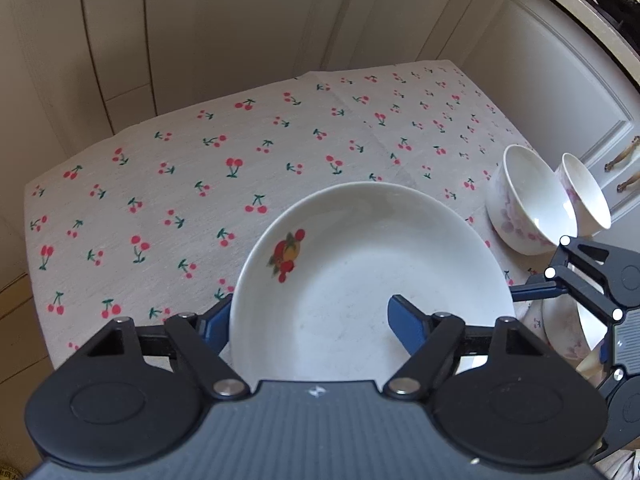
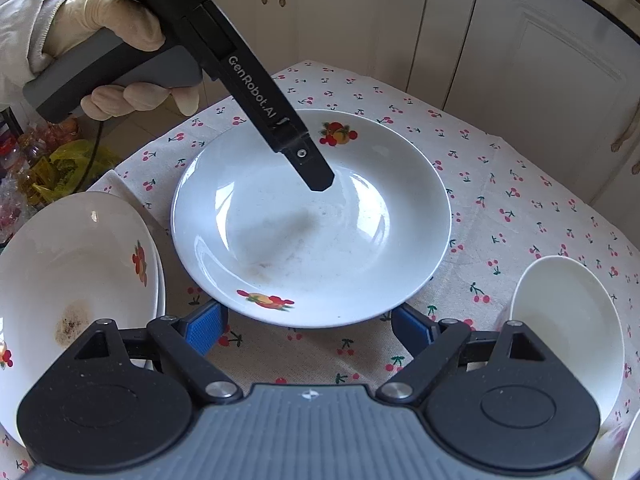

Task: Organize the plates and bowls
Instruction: 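Lift the fruit-decal plate with the left gripper over the plate stack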

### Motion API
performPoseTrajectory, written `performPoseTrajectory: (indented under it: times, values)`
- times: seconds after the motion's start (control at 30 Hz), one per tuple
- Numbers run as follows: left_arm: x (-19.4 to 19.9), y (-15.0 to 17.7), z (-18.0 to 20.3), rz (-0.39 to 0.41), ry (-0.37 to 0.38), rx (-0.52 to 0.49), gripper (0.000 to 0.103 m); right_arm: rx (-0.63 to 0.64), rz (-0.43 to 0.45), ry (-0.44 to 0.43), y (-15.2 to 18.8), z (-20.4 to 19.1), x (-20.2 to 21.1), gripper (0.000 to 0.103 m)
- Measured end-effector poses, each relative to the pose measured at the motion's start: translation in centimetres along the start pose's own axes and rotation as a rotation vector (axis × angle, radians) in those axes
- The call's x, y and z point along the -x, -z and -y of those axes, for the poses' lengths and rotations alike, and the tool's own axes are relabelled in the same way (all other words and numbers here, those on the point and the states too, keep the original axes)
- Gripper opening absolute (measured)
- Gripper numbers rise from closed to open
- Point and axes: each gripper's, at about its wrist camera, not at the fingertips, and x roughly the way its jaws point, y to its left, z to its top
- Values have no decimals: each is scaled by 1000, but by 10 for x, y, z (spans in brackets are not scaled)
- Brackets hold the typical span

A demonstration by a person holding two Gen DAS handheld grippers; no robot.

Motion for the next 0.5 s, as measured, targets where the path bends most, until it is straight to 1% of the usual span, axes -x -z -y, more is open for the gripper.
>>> performPoseTrajectory:
  times: [0.1,0.27,0.5]
  values:
    - [-2,-4,0,-14,6,-5,78,-1,1,-4,-1,0,-1,92]
    - [-3,-9,-5,-54,50,15,78,2,4,-4,-1,1,-1,92]
    - [-6,-13,-2,-95,36,-7,78,0,12,-4,1,0,-2,92]
